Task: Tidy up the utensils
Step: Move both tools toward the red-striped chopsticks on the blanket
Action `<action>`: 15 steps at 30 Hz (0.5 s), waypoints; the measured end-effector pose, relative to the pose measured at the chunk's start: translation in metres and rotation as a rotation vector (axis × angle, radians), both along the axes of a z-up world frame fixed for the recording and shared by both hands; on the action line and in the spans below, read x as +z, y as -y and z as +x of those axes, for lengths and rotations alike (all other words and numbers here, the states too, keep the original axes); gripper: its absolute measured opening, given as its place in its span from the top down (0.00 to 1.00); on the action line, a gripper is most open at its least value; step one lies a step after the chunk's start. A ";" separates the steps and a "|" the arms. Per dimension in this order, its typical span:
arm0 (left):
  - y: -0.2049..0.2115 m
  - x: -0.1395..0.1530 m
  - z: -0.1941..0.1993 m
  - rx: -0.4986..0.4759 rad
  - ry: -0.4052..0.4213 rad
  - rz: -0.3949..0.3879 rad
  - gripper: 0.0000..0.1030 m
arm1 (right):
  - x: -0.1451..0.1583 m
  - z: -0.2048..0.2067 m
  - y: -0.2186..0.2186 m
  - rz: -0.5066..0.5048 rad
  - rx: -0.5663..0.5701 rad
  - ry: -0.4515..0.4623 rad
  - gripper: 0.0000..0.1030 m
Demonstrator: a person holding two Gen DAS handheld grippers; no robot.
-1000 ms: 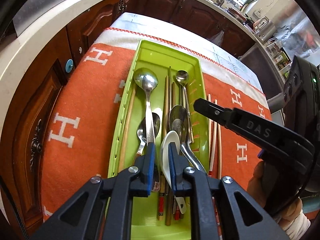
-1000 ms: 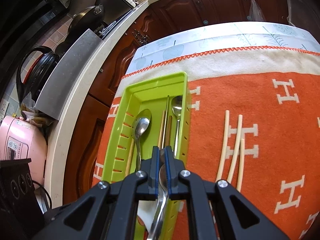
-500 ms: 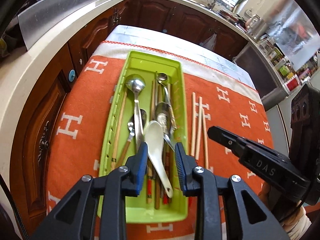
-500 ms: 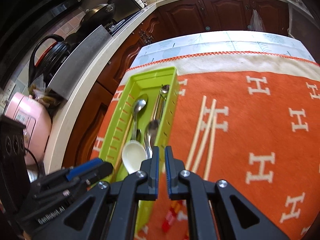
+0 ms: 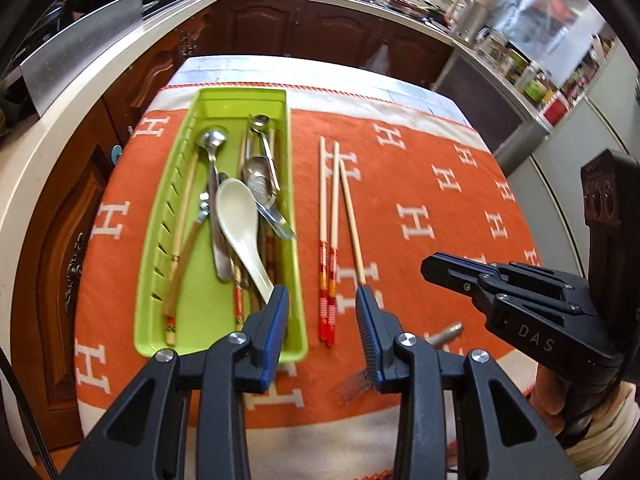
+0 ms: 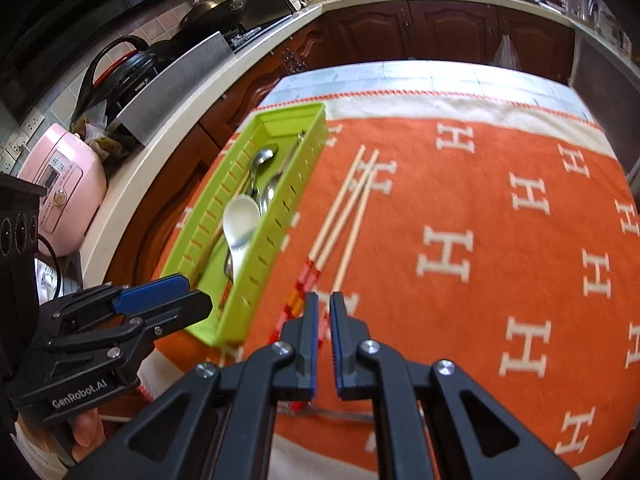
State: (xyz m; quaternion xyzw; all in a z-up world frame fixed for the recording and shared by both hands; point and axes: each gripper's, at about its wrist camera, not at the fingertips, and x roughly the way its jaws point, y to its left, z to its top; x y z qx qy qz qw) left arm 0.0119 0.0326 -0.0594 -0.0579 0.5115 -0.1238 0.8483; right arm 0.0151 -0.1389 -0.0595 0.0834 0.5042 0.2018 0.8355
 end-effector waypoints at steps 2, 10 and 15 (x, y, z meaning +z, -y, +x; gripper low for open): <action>0.006 -0.007 -0.006 -0.015 -0.006 0.004 0.67 | -0.007 -0.004 0.003 0.004 -0.008 -0.018 0.93; 0.011 -0.022 -0.015 -0.019 0.001 0.023 0.48 | -0.031 -0.002 0.000 0.015 -0.024 -0.065 0.93; 0.006 -0.018 -0.013 -0.002 0.036 0.039 0.45 | -0.045 0.011 -0.009 0.011 -0.023 -0.090 0.93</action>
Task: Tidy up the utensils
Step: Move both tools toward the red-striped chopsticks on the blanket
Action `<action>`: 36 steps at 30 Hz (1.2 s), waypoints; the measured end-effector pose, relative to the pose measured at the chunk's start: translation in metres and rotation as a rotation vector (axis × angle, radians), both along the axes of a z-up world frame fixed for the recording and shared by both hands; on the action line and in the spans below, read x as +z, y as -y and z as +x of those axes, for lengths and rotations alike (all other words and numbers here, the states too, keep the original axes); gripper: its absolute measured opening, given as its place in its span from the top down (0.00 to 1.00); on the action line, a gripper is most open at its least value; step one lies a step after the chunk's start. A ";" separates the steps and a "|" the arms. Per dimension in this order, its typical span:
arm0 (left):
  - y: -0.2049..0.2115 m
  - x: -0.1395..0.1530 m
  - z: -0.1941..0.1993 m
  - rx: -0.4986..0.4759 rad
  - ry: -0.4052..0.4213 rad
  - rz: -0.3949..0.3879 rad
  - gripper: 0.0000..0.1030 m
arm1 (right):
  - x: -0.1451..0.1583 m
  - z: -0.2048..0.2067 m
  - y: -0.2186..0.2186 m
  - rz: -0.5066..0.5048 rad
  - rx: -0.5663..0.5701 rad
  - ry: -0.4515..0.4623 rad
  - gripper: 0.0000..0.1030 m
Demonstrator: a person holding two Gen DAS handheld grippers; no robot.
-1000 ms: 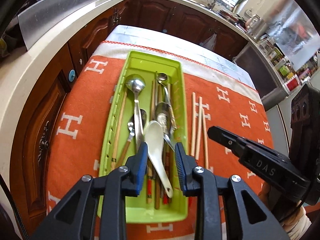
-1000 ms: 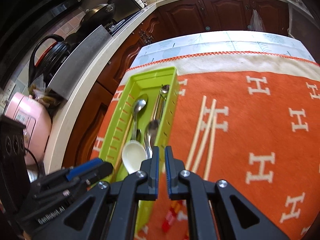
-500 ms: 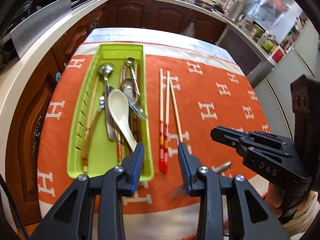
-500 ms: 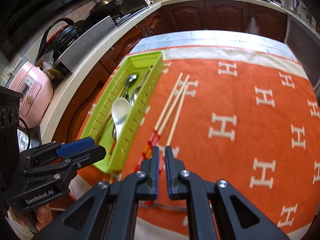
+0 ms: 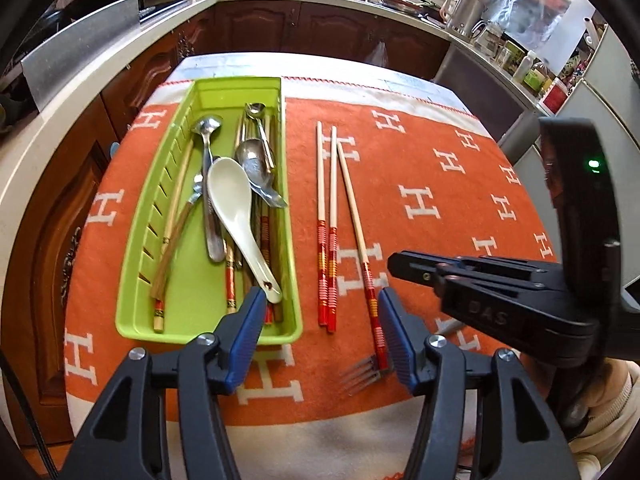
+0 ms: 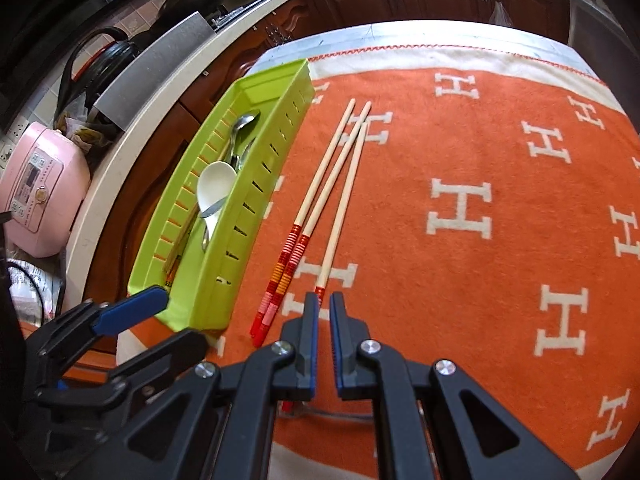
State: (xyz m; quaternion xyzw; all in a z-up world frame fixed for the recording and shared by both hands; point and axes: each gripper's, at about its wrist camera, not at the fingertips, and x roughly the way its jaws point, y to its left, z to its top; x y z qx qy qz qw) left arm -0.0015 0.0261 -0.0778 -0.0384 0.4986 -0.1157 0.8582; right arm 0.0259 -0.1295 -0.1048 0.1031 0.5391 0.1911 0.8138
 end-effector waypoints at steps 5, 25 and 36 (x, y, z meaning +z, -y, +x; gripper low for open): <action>-0.010 0.000 0.005 0.036 0.008 0.013 0.43 | -0.009 0.013 -0.011 -0.024 -0.001 -0.001 0.93; -0.035 0.001 0.022 0.130 0.007 -0.027 0.30 | -0.017 0.029 -0.033 -0.116 0.026 0.037 0.91; -0.044 0.010 0.025 0.170 0.028 -0.032 0.30 | -0.016 0.034 -0.027 -0.069 -0.016 0.003 0.87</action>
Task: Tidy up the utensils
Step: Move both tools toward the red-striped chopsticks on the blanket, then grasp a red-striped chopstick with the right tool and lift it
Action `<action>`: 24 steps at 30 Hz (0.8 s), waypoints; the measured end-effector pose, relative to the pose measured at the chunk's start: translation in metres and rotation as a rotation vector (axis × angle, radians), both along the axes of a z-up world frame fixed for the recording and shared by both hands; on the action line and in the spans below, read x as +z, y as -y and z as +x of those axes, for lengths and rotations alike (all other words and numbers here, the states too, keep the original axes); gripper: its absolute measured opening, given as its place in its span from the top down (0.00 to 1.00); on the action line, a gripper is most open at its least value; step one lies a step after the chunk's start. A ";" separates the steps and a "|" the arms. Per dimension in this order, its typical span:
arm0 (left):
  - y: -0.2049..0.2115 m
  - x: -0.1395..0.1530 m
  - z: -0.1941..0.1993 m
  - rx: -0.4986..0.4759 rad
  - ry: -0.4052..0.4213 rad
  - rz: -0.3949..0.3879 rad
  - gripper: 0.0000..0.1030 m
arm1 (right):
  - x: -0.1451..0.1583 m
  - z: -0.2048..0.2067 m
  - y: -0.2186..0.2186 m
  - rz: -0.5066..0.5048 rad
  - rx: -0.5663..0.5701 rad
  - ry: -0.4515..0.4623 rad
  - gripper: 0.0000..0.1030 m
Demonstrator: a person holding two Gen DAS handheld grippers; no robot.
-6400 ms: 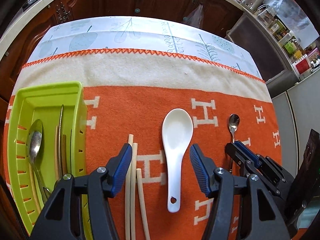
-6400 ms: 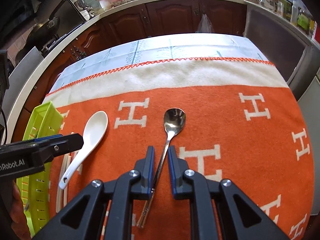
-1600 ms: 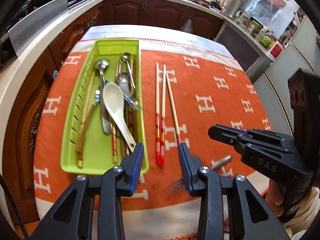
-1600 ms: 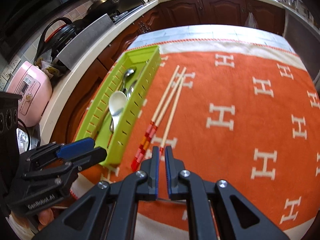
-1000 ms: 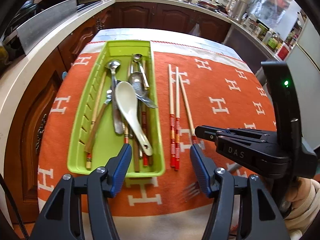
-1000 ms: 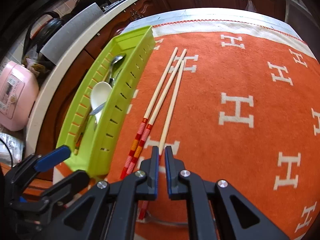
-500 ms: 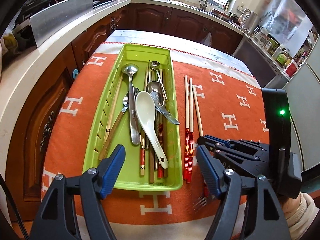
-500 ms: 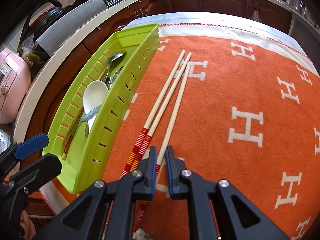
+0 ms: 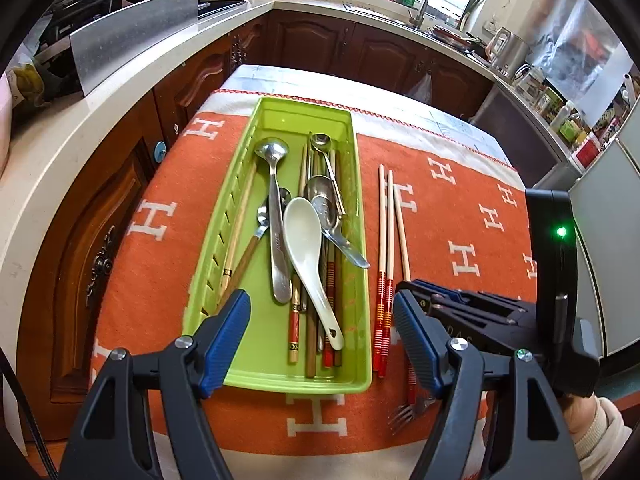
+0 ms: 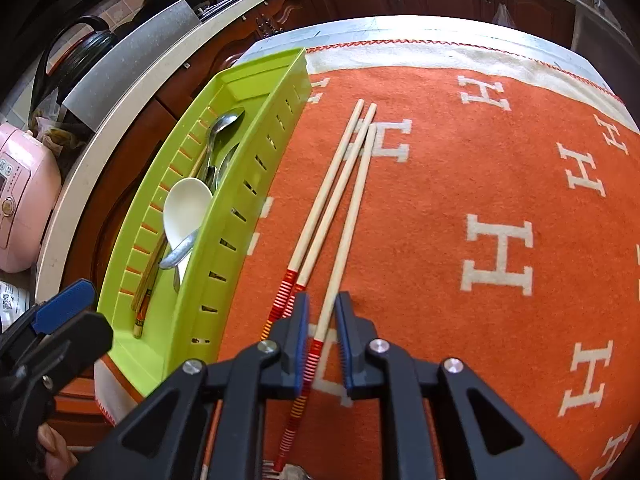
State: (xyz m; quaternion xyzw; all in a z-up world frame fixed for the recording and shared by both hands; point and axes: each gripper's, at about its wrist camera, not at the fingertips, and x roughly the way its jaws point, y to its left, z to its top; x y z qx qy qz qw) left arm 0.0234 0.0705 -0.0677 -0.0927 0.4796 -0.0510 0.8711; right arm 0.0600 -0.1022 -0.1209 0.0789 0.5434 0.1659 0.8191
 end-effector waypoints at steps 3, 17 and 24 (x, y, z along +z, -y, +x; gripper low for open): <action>-0.001 0.000 0.000 0.002 0.000 -0.004 0.30 | 0.001 -0.001 -0.004 -0.023 0.003 0.014 0.86; -0.001 0.004 0.002 0.003 0.003 0.000 0.30 | 0.001 -0.010 0.001 -0.082 0.013 0.052 0.91; 0.007 0.008 0.004 -0.007 0.011 0.007 0.30 | 0.003 -0.005 -0.011 -0.134 0.026 0.046 0.87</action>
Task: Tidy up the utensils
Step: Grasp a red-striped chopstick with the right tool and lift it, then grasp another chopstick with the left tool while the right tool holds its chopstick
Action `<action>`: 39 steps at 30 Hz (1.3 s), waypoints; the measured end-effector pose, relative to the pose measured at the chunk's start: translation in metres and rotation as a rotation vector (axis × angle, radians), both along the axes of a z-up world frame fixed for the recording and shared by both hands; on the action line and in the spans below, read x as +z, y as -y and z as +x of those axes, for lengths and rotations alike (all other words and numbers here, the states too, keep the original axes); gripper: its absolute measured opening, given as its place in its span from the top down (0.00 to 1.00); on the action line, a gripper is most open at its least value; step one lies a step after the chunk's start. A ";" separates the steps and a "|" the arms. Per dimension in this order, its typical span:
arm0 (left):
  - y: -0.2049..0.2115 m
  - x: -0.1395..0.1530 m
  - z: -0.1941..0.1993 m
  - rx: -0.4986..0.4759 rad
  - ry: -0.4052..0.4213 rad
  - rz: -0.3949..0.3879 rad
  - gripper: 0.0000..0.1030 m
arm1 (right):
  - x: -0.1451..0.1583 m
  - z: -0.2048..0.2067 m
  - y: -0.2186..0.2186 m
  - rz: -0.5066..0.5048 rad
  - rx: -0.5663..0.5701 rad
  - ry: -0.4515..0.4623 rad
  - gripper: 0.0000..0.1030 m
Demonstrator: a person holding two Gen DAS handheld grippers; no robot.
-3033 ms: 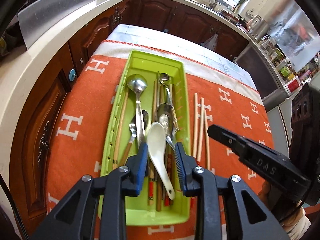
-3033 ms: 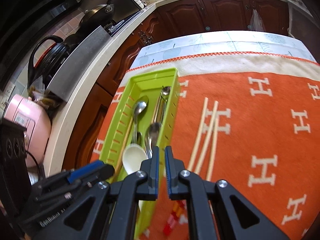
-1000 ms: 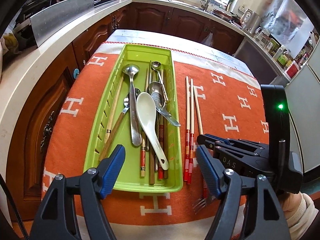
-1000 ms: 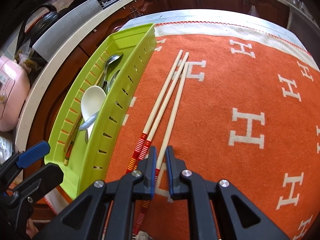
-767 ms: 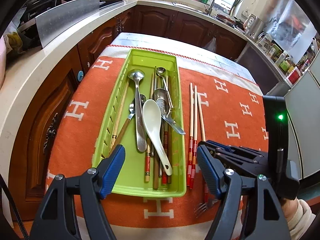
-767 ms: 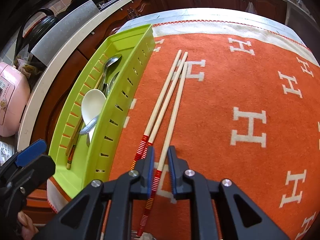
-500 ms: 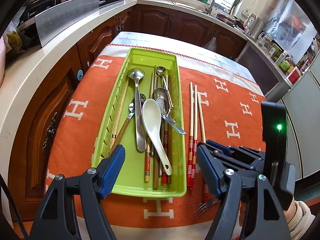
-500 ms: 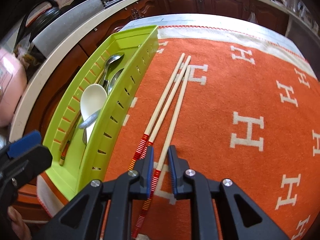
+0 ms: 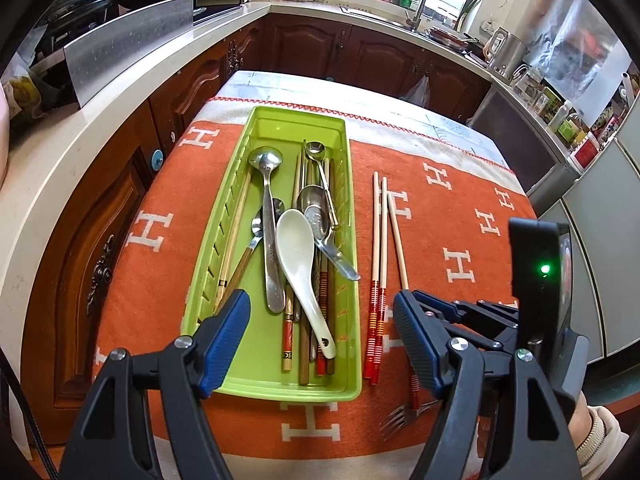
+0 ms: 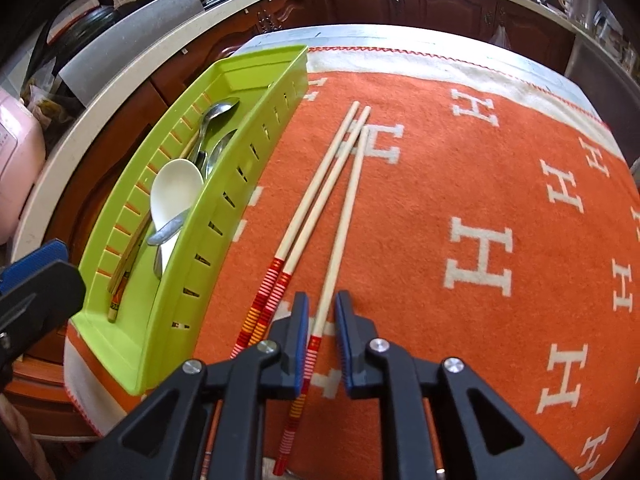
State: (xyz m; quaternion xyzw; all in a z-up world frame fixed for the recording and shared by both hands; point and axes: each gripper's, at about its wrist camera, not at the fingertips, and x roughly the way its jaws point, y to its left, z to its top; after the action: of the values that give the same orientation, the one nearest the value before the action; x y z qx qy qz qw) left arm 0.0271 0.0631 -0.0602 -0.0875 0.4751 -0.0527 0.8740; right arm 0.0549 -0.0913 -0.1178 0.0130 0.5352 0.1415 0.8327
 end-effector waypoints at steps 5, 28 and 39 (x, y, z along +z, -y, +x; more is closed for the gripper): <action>0.003 0.002 0.001 -0.006 0.002 0.009 0.30 | -0.001 0.004 0.013 0.073 -0.040 -0.029 0.94; 0.092 -0.038 0.065 -0.283 -0.193 -0.013 0.75 | 0.007 -0.012 0.122 0.372 -0.267 0.013 0.95; 0.094 -0.065 0.084 -0.223 -0.276 0.060 0.79 | 0.002 -0.009 0.136 0.424 -0.269 0.021 0.95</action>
State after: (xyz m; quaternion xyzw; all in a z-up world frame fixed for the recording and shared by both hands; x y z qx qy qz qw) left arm 0.1110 -0.0305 -0.1252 -0.0146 0.5988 -0.1228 0.7913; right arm 0.0455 -0.2274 -0.1160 0.2571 0.4783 0.1388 0.8282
